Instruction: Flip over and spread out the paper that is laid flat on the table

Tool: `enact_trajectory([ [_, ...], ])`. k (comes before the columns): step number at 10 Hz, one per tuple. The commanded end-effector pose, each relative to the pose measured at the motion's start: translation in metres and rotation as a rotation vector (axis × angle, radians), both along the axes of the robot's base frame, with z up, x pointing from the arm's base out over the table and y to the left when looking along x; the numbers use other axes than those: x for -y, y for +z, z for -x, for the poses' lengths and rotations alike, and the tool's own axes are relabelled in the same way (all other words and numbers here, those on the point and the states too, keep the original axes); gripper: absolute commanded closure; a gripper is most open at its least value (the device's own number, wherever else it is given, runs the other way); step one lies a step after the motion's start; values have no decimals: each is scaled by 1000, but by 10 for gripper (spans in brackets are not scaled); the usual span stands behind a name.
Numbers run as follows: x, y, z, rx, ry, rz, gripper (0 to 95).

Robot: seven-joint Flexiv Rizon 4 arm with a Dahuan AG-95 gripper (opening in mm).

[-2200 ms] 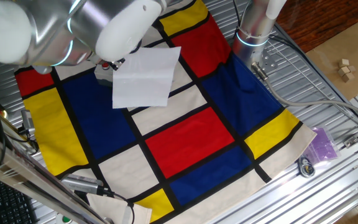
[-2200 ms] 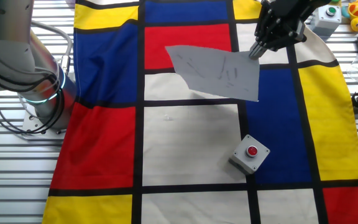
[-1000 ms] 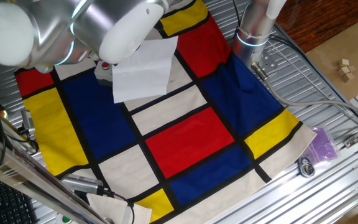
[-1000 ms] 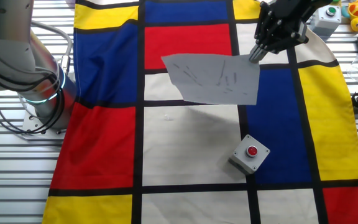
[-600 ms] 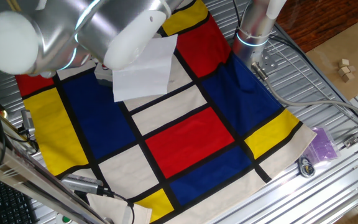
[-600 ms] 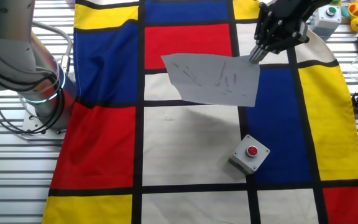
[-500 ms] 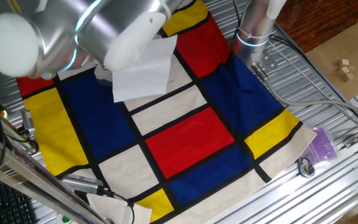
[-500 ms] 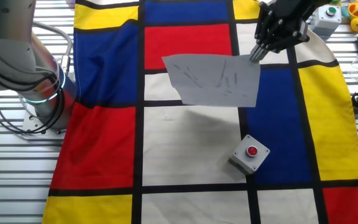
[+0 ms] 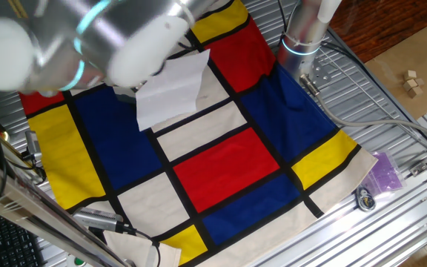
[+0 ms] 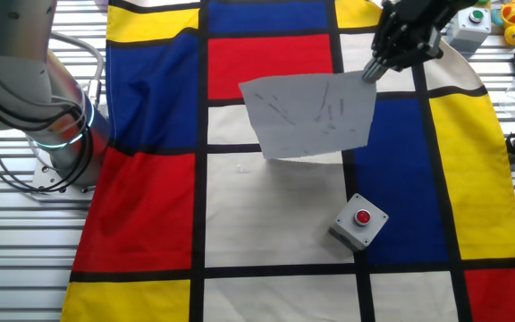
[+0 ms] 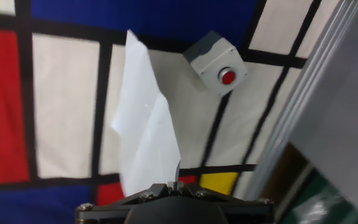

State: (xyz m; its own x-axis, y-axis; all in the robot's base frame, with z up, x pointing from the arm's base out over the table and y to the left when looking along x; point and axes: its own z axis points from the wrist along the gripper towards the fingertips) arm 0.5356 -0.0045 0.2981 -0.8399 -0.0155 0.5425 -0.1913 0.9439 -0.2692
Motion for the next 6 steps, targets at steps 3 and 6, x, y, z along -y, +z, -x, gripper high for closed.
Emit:
enact_trajectory([
  [3, -6, 2, -12, -12, -84, -47, 950],
  [6, -6, -3, -13, 0, -102, -68, 950],
])
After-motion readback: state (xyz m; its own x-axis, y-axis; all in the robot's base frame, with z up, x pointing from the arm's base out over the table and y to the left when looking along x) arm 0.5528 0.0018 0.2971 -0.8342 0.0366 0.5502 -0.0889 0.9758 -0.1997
